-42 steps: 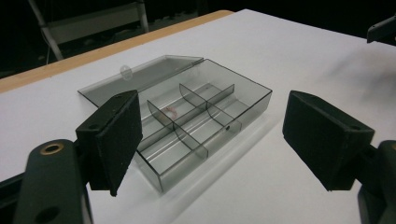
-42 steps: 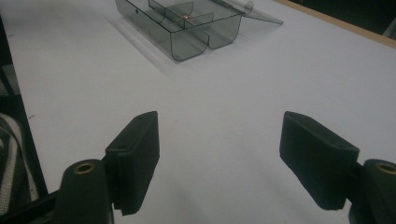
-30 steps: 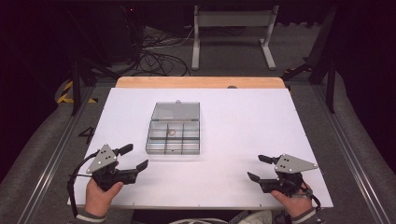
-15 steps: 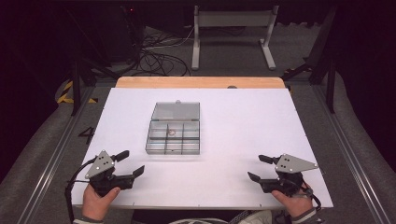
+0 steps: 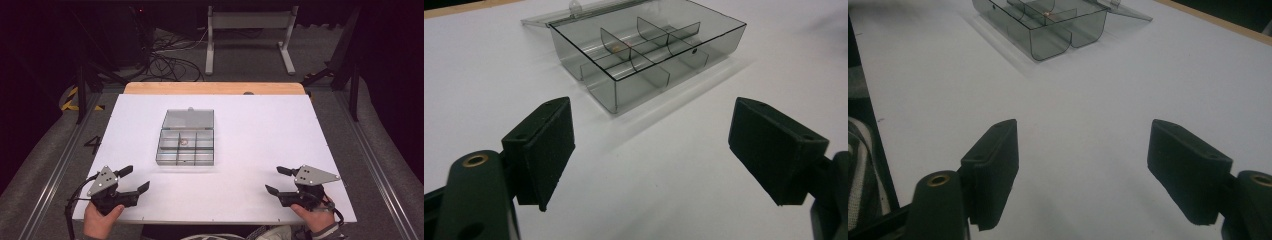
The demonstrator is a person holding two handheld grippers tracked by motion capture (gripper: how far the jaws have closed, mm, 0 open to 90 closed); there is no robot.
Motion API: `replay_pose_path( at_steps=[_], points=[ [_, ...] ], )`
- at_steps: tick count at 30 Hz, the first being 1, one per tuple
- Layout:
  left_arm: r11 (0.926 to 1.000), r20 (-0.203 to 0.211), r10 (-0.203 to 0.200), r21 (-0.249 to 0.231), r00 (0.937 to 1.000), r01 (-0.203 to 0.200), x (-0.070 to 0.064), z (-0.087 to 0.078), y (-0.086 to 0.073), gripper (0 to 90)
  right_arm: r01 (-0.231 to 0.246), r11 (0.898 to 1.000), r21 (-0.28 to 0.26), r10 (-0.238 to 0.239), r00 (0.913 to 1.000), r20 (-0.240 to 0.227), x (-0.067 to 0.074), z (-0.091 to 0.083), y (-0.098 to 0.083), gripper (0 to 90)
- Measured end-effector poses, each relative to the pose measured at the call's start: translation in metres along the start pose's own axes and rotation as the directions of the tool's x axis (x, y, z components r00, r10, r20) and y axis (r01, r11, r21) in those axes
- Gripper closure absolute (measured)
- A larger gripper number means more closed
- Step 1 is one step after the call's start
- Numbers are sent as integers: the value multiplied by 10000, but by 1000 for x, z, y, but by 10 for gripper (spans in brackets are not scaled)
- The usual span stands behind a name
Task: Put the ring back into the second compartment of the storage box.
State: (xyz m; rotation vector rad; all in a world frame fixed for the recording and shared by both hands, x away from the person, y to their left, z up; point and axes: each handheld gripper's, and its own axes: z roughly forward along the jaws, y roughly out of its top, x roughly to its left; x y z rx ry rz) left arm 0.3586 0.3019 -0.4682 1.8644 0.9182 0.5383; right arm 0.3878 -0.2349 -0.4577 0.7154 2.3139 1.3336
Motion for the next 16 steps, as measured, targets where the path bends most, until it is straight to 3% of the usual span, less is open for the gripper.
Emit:
replay_pose_path(
  at_steps=[9, 16],
  points=[
    [9995, 191, -198, 241, 9996, 193, 0, -1, 2, 186, 3, 10000, 42, -3, 10000, -19, 0, 1, 0, 292],
    [9999, 16, -122, 27, 9999, 122, -1, -3, 3, 183, -5, 10000, 60, 5, 10000, -25, 0, 1, -1, 292]
  ],
)
